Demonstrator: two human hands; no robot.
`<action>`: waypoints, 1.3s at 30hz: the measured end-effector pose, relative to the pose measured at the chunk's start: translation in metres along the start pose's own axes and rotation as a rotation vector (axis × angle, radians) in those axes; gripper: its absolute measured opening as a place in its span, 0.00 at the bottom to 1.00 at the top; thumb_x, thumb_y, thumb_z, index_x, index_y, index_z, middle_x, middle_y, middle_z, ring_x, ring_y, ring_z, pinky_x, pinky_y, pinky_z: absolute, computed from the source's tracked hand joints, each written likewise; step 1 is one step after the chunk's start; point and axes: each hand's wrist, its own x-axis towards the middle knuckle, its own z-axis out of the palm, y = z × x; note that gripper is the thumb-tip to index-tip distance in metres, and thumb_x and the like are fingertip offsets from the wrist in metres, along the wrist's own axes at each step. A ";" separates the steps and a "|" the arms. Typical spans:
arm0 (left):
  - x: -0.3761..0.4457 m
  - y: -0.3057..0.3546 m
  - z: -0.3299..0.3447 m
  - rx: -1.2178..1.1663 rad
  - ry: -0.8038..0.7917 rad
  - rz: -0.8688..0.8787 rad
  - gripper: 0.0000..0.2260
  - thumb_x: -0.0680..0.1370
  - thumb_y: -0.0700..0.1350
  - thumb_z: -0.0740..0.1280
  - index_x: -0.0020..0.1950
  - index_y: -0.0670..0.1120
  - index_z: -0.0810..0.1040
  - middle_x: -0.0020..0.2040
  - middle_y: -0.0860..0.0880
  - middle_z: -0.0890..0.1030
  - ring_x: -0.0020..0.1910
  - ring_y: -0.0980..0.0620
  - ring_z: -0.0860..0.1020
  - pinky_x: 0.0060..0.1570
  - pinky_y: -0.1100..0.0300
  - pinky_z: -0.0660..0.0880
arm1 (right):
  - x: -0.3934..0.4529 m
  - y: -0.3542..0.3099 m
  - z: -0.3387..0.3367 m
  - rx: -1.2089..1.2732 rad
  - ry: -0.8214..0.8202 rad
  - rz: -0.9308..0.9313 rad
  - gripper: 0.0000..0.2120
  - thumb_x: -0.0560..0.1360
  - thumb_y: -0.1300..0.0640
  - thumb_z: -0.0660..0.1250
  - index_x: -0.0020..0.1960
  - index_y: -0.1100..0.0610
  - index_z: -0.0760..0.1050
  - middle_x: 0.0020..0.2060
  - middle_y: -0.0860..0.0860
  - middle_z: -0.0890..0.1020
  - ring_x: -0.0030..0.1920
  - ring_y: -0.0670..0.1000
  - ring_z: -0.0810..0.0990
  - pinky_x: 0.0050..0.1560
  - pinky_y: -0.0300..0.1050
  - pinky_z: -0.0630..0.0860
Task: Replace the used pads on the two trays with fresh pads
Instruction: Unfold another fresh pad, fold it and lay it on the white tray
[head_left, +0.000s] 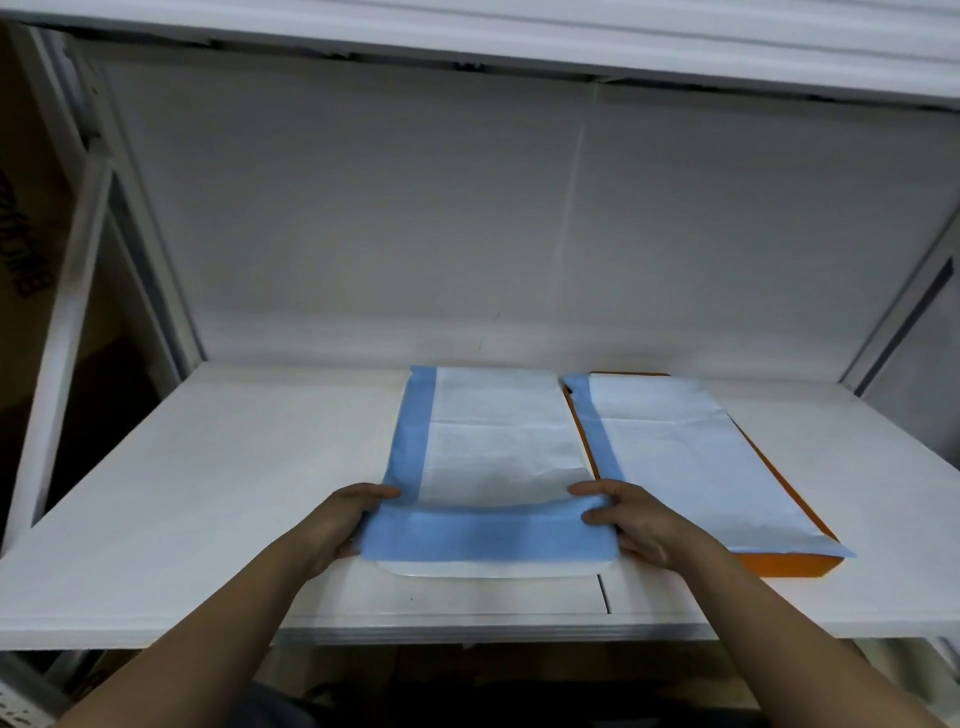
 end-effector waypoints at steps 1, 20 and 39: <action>0.002 0.000 -0.001 0.051 -0.005 0.011 0.12 0.78 0.40 0.61 0.53 0.52 0.81 0.53 0.48 0.80 0.48 0.50 0.77 0.45 0.59 0.73 | 0.000 -0.001 0.001 -0.013 -0.002 0.000 0.16 0.73 0.71 0.65 0.55 0.54 0.78 0.52 0.54 0.79 0.54 0.54 0.78 0.62 0.51 0.74; 0.008 -0.020 0.019 1.353 0.546 0.780 0.15 0.50 0.35 0.77 0.30 0.46 0.76 0.35 0.46 0.73 0.32 0.44 0.73 0.35 0.58 0.62 | 0.007 0.017 0.013 -1.480 0.556 -0.640 0.18 0.53 0.67 0.80 0.38 0.60 0.76 0.36 0.56 0.74 0.27 0.54 0.73 0.22 0.41 0.64; 0.012 -0.010 0.025 1.646 0.181 0.778 0.20 0.72 0.50 0.68 0.63 0.47 0.72 0.58 0.47 0.73 0.56 0.46 0.74 0.44 0.56 0.60 | 0.007 0.022 0.011 -1.737 0.251 -0.659 0.21 0.65 0.48 0.71 0.55 0.55 0.73 0.50 0.52 0.75 0.50 0.53 0.76 0.46 0.46 0.69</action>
